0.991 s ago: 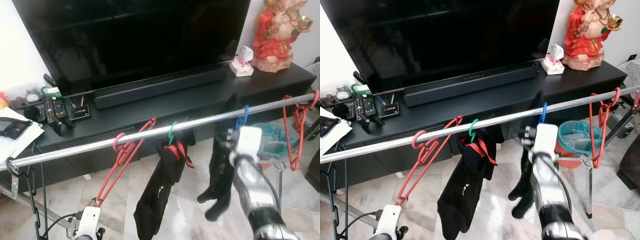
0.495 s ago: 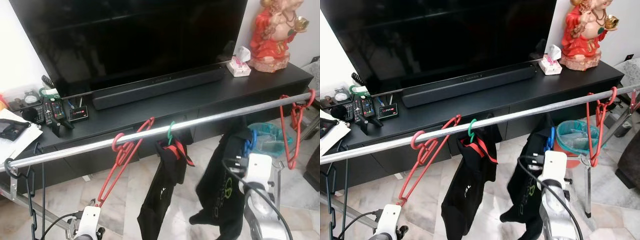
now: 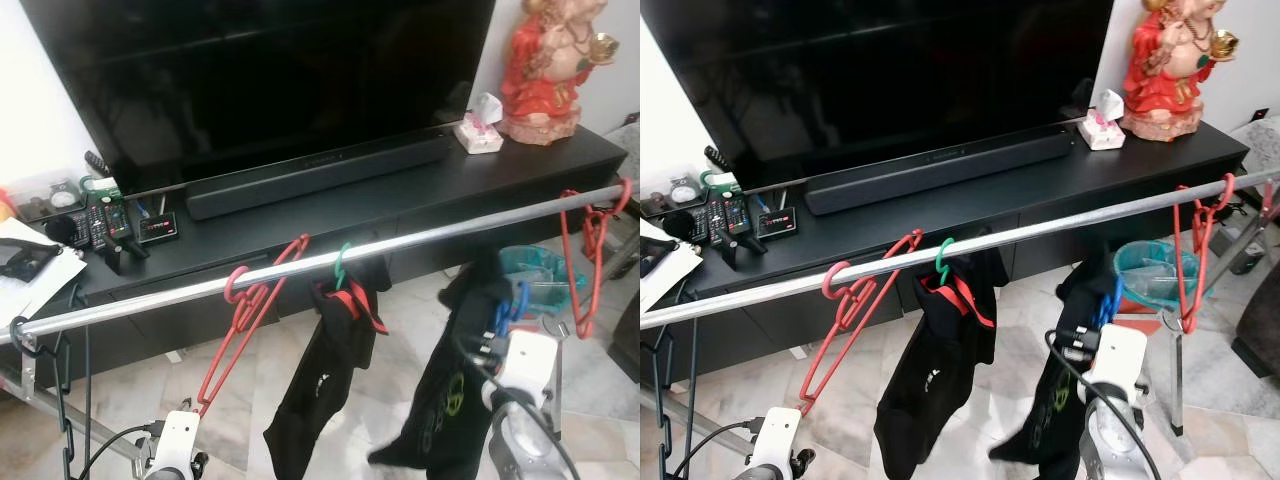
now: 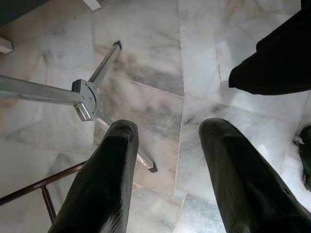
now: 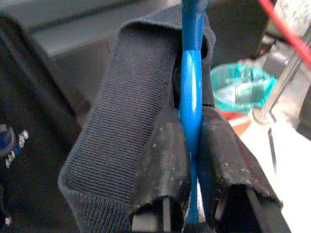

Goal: Hang hanger

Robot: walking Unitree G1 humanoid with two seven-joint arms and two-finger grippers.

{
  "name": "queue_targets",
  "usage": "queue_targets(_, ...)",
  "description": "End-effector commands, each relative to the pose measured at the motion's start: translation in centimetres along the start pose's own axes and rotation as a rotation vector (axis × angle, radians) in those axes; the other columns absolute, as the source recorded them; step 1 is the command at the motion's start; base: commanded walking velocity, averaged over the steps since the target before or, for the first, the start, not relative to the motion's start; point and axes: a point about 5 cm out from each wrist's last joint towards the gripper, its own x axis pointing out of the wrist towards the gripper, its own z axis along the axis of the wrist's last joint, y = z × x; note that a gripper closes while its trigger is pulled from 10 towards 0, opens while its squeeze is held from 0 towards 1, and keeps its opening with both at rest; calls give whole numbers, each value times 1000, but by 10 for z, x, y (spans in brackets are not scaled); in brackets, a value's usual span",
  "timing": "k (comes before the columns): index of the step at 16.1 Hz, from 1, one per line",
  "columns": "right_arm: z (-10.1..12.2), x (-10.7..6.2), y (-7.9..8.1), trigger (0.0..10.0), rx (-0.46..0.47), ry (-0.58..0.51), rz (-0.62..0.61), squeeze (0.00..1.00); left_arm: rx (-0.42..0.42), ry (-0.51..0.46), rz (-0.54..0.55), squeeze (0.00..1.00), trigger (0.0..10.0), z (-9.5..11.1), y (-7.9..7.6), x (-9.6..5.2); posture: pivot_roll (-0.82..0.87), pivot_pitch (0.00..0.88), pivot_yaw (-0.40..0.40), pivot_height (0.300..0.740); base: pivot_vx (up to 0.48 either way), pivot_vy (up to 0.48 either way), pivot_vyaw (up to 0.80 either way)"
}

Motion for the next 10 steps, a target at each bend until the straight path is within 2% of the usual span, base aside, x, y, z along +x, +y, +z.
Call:
queue_targets(1, 24, -2, 2, 10000, 25, -128, 4, 0, 18, 30, 16, 0, 10000, -7, 7, -2, -213, 0, 73, 740, 0, 0, 0)
queue_targets(3, 29, -12, 9, 10000, 2, -170, 39, 0, 23, 35, 16, 0, 10000, -9, 9, -2, -217, 0, 82, 740, 0, 0, 0)
queue_targets(5, 31, -30, 19, 10000, -47, -195, 99, 0, 28, 41, 17, 0, 10000, -10, 12, -3, -217, 0, 87, 740, 0, 0, 0)
queue_targets(7, 31, -42, 21, 10000, -71, -191, 133, 0, 25, 45, 19, 0, 10000, -11, 13, -3, -224, 0, 92, 740, 0, 0, 0)
queue_targets(10, 33, -51, 23, 10000, -113, -196, 199, 0, 24, 52, 20, 0, 10000, -13, 14, -3, -234, 0, 95, 740, 0, 0, 0)
